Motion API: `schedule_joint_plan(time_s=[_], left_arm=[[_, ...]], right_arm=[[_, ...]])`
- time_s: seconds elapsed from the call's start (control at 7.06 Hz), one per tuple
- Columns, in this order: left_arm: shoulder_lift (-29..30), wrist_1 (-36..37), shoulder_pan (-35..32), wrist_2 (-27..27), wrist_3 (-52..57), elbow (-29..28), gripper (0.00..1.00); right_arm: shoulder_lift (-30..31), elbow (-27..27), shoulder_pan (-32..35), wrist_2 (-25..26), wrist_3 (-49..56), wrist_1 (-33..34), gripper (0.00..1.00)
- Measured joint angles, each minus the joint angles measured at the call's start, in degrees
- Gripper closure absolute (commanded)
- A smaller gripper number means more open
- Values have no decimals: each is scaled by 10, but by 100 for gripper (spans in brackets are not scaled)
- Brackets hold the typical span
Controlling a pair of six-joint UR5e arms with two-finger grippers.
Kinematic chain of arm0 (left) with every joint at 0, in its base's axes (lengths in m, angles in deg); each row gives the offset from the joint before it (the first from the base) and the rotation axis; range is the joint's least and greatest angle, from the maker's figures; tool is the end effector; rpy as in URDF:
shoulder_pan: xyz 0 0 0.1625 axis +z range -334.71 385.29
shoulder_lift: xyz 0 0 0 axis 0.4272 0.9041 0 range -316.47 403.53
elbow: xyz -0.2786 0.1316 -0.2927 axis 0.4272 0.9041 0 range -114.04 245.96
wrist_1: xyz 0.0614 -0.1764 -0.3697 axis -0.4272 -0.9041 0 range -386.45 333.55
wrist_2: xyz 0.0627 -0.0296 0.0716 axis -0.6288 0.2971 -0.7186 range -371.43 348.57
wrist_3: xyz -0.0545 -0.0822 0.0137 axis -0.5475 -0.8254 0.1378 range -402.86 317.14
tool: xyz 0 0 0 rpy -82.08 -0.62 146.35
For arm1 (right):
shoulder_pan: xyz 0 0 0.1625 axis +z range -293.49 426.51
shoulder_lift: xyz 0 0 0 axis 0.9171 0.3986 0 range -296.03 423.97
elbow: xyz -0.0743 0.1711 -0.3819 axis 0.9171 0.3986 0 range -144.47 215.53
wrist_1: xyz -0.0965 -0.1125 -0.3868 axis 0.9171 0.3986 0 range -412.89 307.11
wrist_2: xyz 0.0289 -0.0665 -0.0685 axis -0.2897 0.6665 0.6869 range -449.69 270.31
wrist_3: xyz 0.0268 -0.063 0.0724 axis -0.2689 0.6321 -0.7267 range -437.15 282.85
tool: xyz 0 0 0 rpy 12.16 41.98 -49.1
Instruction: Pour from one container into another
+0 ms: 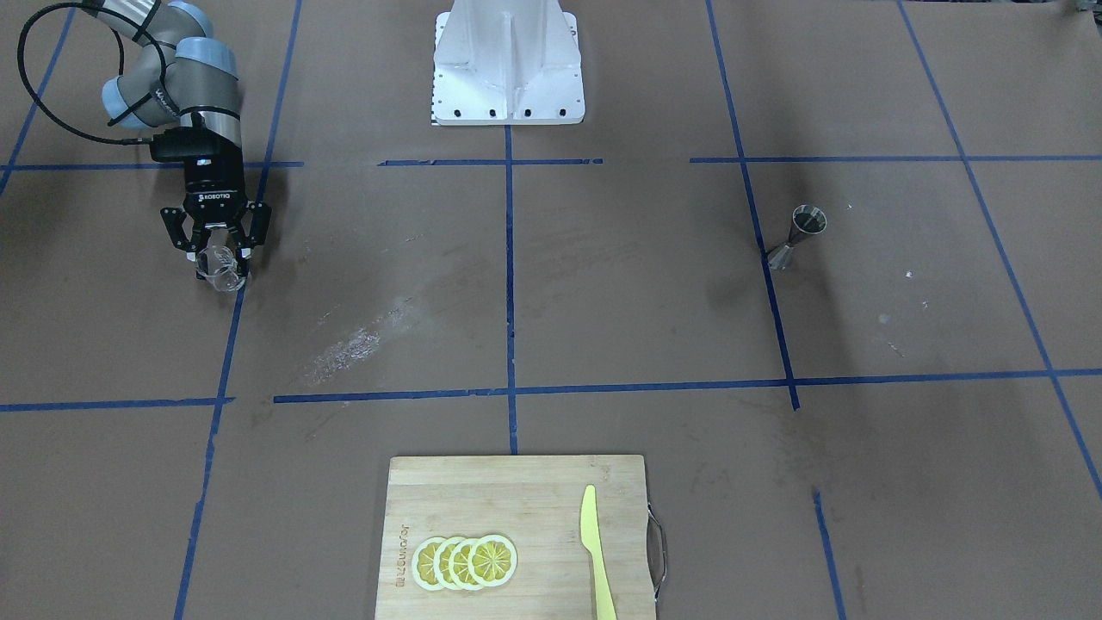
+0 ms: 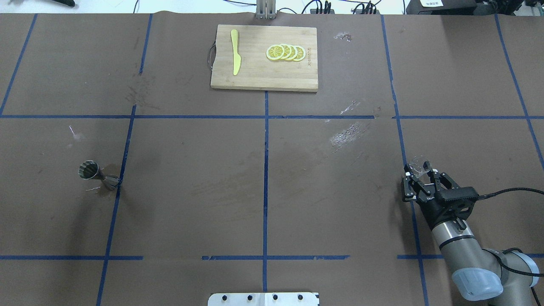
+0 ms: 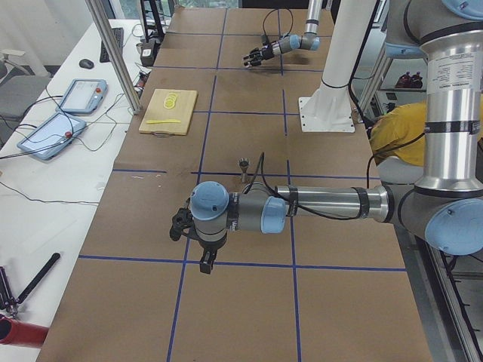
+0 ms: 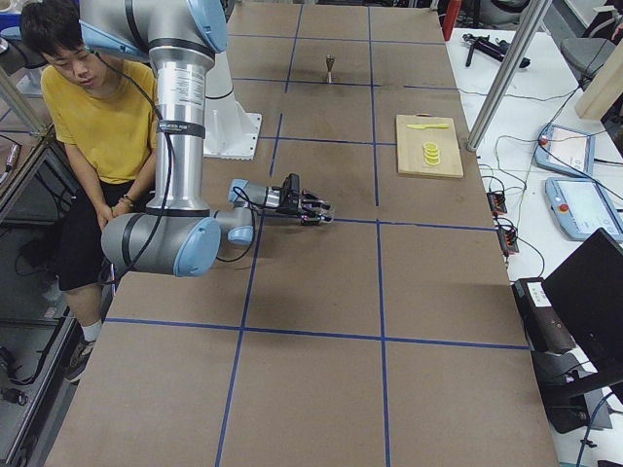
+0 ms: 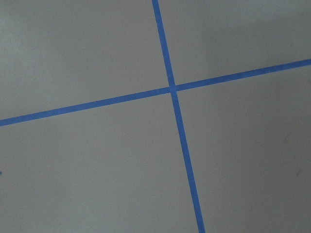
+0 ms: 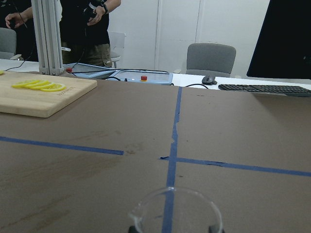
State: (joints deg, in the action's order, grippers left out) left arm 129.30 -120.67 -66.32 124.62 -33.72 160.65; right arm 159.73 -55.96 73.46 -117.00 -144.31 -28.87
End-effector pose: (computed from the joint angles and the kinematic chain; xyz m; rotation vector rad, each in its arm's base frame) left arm -0.0747 -0.4639 0.6439 0.1523 0.7934 0.1571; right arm -0.4059 -0.2730 0.5484 1.1835 -0.6709 0.3543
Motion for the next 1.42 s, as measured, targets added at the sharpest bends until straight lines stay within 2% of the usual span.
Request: schedule_joint_plan(time_s=[1.42], left_arm=[[2, 0, 0, 0, 0, 0, 0]], right_arm=[[6, -8, 5, 3, 4, -20, 0]])
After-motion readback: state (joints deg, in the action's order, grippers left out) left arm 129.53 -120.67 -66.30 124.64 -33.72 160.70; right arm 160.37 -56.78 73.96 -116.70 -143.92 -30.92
